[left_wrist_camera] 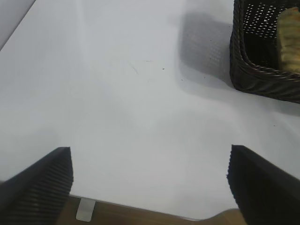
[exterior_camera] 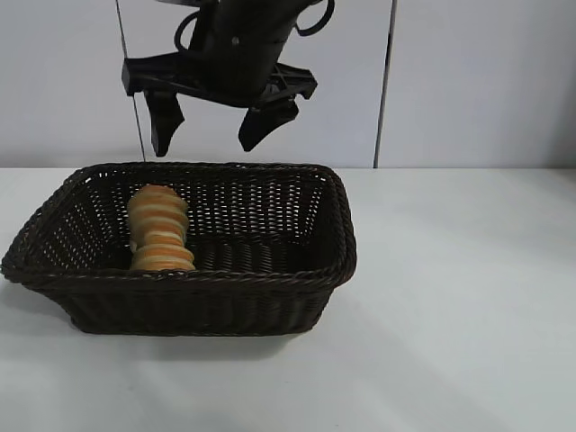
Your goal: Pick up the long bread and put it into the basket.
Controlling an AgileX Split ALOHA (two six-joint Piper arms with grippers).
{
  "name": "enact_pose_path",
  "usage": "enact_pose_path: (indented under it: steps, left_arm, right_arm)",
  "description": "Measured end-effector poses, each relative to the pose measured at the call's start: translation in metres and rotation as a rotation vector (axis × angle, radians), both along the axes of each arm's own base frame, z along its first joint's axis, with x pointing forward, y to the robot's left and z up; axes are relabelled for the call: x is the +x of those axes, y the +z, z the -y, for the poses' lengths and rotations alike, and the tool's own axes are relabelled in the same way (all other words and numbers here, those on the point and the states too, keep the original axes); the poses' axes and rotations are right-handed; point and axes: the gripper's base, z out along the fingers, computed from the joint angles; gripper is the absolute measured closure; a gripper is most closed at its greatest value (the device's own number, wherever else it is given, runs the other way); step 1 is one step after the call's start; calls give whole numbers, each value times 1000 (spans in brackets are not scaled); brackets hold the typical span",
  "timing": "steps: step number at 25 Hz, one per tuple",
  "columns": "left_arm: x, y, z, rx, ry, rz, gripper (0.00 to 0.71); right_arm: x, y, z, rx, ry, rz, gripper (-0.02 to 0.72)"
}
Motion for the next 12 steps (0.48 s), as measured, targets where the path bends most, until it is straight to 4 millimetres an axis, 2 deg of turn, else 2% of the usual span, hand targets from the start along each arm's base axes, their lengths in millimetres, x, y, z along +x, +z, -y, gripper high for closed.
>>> enact_pose_path:
  steps: [2,6,10,12]
  left_arm:
    - [0,0,0,0,0,0,62]
    - [0,0,0,0,0,0,62]
    - [0,0,0,0,0,0,62]
    - [0,0,0,0,0,0,62]
  right_arm:
    - [-13,26,11,24,-2,40,93]
    - [-35,65,30,65,-8,107,93]
    - [-48,89,55,4,-82,181,93]
    - [-46,96,78,-89,-198,212,93]
